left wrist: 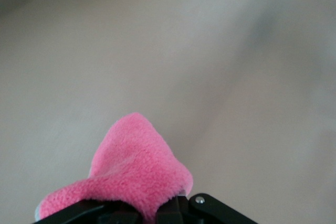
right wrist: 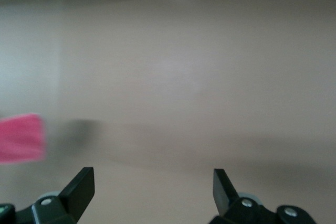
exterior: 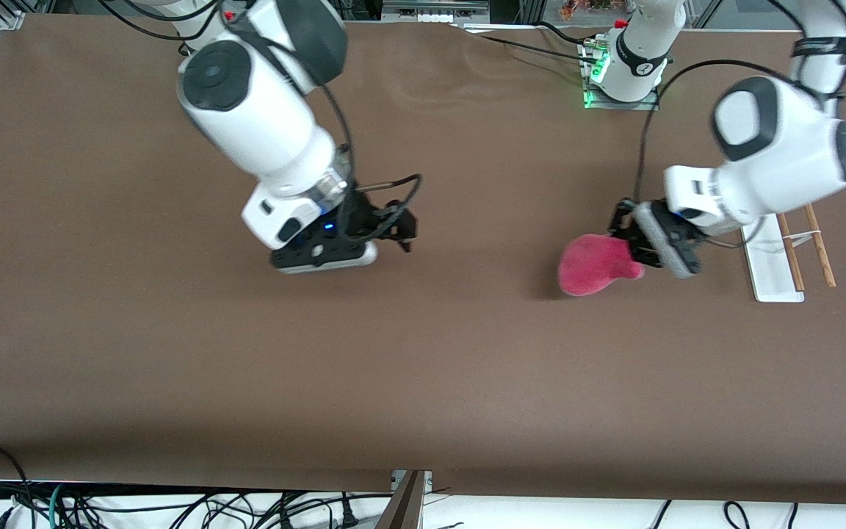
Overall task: Pass towel and hang on rack
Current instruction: 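Carry the towel to the rack while the right gripper returns to rest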
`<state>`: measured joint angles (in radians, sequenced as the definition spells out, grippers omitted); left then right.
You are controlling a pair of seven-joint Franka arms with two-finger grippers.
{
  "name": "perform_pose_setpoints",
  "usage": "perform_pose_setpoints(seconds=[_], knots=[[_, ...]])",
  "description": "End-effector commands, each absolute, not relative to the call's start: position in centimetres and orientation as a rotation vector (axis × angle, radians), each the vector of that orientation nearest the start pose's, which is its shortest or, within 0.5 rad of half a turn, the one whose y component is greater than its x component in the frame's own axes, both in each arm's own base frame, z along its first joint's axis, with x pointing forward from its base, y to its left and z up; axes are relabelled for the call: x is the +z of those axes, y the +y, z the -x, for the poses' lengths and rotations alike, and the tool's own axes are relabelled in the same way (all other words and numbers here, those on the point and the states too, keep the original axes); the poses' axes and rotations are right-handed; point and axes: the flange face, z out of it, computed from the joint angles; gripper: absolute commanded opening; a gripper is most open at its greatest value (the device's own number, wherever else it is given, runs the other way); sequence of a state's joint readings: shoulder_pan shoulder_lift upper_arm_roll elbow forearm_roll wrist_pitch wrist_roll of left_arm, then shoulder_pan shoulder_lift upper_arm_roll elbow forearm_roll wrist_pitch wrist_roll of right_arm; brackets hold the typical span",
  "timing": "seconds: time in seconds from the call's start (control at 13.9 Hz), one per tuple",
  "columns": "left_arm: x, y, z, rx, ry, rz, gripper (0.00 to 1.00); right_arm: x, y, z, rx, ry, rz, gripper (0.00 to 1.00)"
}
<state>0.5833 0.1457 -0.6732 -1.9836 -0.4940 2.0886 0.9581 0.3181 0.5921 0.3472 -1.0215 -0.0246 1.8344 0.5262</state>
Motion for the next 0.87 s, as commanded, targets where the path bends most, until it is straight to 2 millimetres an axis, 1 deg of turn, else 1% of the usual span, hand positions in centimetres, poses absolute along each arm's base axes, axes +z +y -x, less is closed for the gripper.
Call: perform_pose_setpoints(seconds=[0.0, 0.07, 0.14, 0.29, 0.36, 0.43, 0.5, 0.58, 0.65, 0.72, 0.79], knots=[[42.4, 1.9, -57.4, -0.352, 1.311, 3.41, 0.0, 55.4, 32.1, -65.1, -0.161, -0.227, 2.895, 1.0], [42.0, 5.3, -56.9, -0.34, 1.245, 3.457, 0.0, 55.4, 29.1, -66.2, -0.15, -0.23, 2.909, 1.0], [41.2, 9.0, -56.2, -0.336, 1.175, 3.508, 0.0, 55.0, 26.0, -67.1, -0.113, -0.218, 2.928, 1.0], [39.7, 15.3, -54.3, -0.342, 1.064, 3.594, 0.0, 57.2, 18.5, -67.7, -0.083, -0.242, 2.957, 1.0], [38.9, 18.1, -53.3, -0.35, 1.022, 3.619, 0.0, 57.5, 16.0, -68.0, -0.095, -0.296, 2.961, 1.0], [38.2, 20.6, -52.3, -0.344, 1.021, 3.611, 0.0, 58.6, 13.0, -68.0, -0.116, -0.291, 2.982, 1.0], [37.4, 22.9, -51.4, -0.341, 1.03, 3.597, 0.0, 58.9, 10.3, -67.6, -0.073, -0.245, 3.01, 1.0], [36.9, 24.9, -50.4, -0.358, 1.048, 3.578, 0.0, 59.3, 8.3, -66.8, -0.036, -0.198, 3.042, 1.0], [36.3, 26.7, -49.6, -0.381, 1.059, 3.573, 0.0, 59.7, 6.6, -65.7, -0.005, -0.148, 3.075, 1.0], [35.6, 28.5, -48.8, -0.38, 1.064, 3.574, 0.0, 59.4, 5.4, -64.7, 0.027, -0.113, 3.097, 1.0], [34.9, 30.3, -48.2, -0.356, 1.062, 3.582, 0.0, 59.2, 4.7, -63.8, 0.052, -0.081, 3.112, 1.0]])
